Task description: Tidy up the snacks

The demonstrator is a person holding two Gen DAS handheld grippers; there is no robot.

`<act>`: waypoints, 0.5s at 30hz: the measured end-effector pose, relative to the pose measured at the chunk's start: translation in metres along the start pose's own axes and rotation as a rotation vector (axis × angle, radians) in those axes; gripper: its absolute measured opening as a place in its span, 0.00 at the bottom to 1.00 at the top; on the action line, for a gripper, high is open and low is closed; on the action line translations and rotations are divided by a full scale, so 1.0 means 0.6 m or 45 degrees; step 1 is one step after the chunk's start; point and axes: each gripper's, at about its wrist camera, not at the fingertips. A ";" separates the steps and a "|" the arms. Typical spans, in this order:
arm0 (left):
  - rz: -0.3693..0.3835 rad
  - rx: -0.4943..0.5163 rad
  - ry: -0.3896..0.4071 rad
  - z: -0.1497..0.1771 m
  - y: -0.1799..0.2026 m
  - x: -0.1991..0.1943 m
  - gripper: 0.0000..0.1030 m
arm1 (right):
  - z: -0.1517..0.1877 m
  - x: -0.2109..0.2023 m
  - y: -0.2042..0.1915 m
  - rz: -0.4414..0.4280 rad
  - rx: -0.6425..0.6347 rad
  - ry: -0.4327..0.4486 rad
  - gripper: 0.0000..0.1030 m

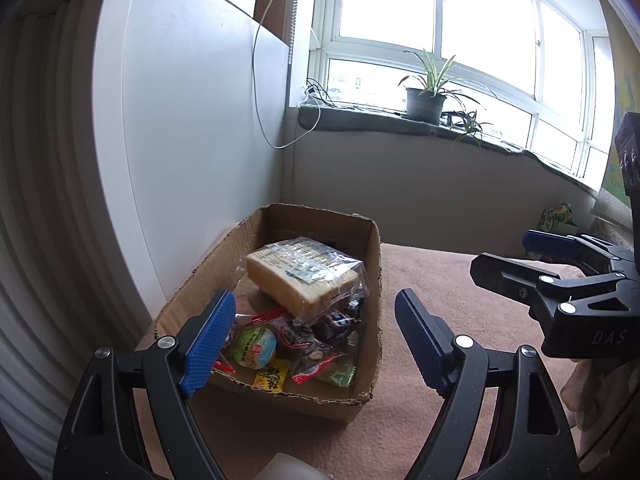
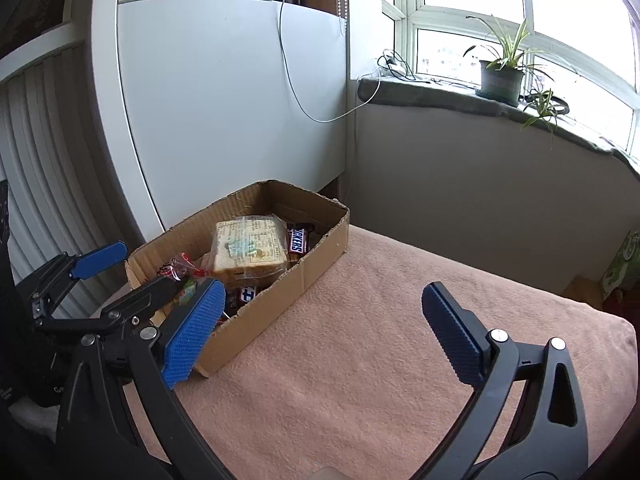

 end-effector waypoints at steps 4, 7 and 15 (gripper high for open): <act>-0.016 -0.014 -0.014 0.005 -0.005 -0.003 0.80 | 0.020 -0.014 0.001 0.026 0.007 0.004 0.98; -0.041 -0.041 -0.021 0.009 -0.011 -0.010 0.80 | 0.033 -0.014 0.002 0.047 0.014 -0.004 0.98; -0.042 -0.057 -0.046 0.017 -0.019 -0.005 0.80 | 0.042 -0.024 -0.010 0.090 -0.012 0.022 0.98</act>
Point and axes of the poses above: each gripper's, at about its wrist camera, not at the fingertips, and x roughly the way its jaws point, y to its right, z to its underside
